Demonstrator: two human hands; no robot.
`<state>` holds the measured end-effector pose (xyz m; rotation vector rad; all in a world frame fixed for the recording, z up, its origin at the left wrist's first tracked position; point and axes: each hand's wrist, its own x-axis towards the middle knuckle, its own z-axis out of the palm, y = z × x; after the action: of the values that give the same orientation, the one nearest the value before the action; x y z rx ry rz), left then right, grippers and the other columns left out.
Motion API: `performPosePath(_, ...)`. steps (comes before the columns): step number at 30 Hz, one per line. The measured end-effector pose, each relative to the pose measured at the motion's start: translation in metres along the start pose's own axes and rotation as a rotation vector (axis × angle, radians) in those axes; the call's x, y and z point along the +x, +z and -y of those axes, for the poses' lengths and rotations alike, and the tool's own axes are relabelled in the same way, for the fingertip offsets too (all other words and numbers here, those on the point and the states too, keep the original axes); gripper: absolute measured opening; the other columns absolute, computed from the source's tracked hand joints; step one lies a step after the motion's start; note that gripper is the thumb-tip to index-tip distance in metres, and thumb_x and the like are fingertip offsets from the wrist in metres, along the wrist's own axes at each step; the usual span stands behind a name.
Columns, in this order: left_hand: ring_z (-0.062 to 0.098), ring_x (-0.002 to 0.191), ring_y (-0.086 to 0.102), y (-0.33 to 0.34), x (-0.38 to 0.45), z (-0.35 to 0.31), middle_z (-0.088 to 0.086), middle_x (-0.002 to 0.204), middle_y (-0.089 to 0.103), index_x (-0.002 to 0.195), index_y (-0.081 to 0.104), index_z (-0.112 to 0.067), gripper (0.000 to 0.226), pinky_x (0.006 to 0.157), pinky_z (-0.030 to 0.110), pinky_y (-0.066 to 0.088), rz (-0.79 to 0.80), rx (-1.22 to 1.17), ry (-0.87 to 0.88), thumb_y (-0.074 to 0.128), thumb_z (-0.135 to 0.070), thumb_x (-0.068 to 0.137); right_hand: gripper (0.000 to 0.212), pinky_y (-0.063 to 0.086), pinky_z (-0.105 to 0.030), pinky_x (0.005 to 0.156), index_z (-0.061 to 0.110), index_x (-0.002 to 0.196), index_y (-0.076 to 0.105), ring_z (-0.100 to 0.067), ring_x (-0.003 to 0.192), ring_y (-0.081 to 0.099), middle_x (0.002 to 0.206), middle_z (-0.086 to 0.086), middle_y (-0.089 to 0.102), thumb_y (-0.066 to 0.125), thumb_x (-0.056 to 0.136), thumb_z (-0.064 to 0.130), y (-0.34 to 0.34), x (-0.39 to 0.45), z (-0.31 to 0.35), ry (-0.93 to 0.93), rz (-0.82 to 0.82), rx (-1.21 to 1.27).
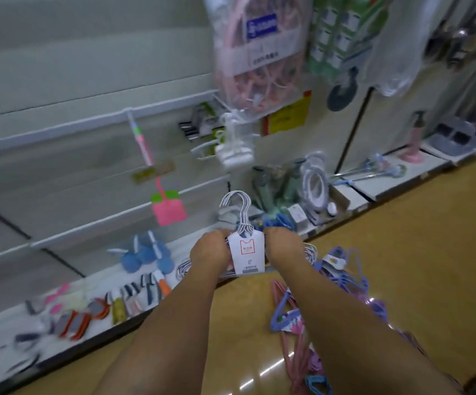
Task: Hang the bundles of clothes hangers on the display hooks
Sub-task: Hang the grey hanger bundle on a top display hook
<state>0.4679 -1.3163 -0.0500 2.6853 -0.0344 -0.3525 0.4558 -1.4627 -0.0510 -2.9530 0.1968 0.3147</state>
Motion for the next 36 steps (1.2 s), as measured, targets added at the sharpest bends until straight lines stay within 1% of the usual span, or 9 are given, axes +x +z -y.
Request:
performPosePath(6,0.029,0.108,0.06,-0.046,-0.032,0.102,0.009,0.114,0.066,0.11,0.065,-0.018,0.031,0.083,0.034,0.047,-0.086,0.001,-0.13,0.048,-0.005,0.088,0.03,0.049,-0.036,0.085,0.011,0.119,0.058,-0.026,0.112,0.06,0.121,-0.009,0.062,0.042,0.095,0.007,0.008,-0.023,0.111,-0.151,0.01,-0.053)
performPosePath(8,0.029,0.107,0.06,-0.06,-0.045,0.133,0.008,0.112,0.066,0.109,0.065,-0.018,0.031,0.08,0.031,0.045,-0.091,0.011,-0.162,0.05,-0.004,0.086,0.028,0.049,-0.035,0.087,0.012,0.118,0.059,-0.026,0.111,0.06,0.12,-0.009,0.063,0.045,0.094,0.007,0.012,-0.033,0.146,-0.172,0.018,-0.073)
performPosePath(10,0.03,0.106,0.06,-0.078,-0.062,0.169,0.009,0.112,0.066,0.111,0.065,-0.02,0.031,0.082,0.033,0.047,-0.108,0.002,-0.201,0.049,-0.006,0.089,0.028,0.049,-0.035,0.087,0.013,0.117,0.06,-0.025,0.109,0.061,0.118,-0.008,0.064,0.044,0.094,0.007,0.017,-0.046,0.185,-0.206,0.021,-0.091)
performPosePath(13,0.03,0.105,0.061,-0.103,-0.083,0.221,0.01,0.113,0.066,0.114,0.064,-0.022,0.029,0.084,0.036,0.049,-0.135,0.005,-0.219,0.047,-0.014,0.092,0.028,0.048,-0.035,0.084,0.014,0.115,0.059,-0.026,0.106,0.062,0.115,-0.008,0.065,0.043,0.093,0.006,0.023,-0.065,0.243,-0.259,0.007,-0.098)
performPosePath(17,0.028,0.1,0.062,-0.139,-0.109,0.283,0.007,0.11,0.067,0.112,0.066,-0.024,0.031,0.08,0.033,0.049,-0.193,-0.017,-0.273,0.047,-0.014,0.09,0.026,0.046,-0.031,0.076,0.013,0.114,0.058,-0.026,0.103,0.062,0.113,-0.007,0.064,0.045,0.092,0.006,0.029,-0.087,0.314,-0.308,-0.01,-0.095)
performPosePath(21,0.029,0.101,0.061,-0.166,-0.134,0.334,0.009,0.11,0.065,0.115,0.064,-0.019,0.035,0.082,0.033,0.048,-0.264,-0.016,-0.318,0.045,-0.007,0.089,0.027,0.049,-0.035,0.085,0.01,0.117,0.059,-0.028,0.108,0.061,0.117,-0.009,0.064,0.045,0.093,0.006,0.034,-0.103,0.376,-0.379,-0.035,-0.106)
performPosePath(25,0.028,0.098,0.061,-0.183,-0.147,0.369,0.007,0.108,0.066,0.112,0.064,-0.021,0.035,0.077,0.032,0.048,-0.327,0.003,-0.383,0.044,-0.004,0.088,0.028,0.047,-0.033,0.088,0.008,0.117,0.059,-0.029,0.111,0.06,0.119,-0.01,0.063,0.046,0.093,0.005,0.03,-0.108,0.418,-0.465,-0.048,-0.155)
performPosePath(31,0.03,0.102,0.061,-0.214,-0.151,0.397,0.008,0.113,0.066,0.115,0.062,-0.024,0.032,0.082,0.033,0.047,-0.363,0.009,-0.483,0.046,-0.012,0.09,0.027,0.048,-0.033,0.087,0.011,0.117,0.059,-0.03,0.11,0.06,0.119,-0.011,0.063,0.043,0.095,0.009,0.025,-0.099,0.464,-0.563,-0.053,-0.121)
performPosePath(36,0.03,0.107,0.061,-0.244,-0.153,0.409,0.008,0.116,0.065,0.116,0.063,-0.023,0.031,0.085,0.032,0.047,-0.394,0.016,-0.511,0.044,-0.02,0.092,0.028,0.048,-0.034,0.085,0.014,0.118,0.058,-0.03,0.107,0.06,0.117,-0.01,0.063,0.041,0.096,0.012,0.019,-0.087,0.498,-0.622,-0.106,-0.057)
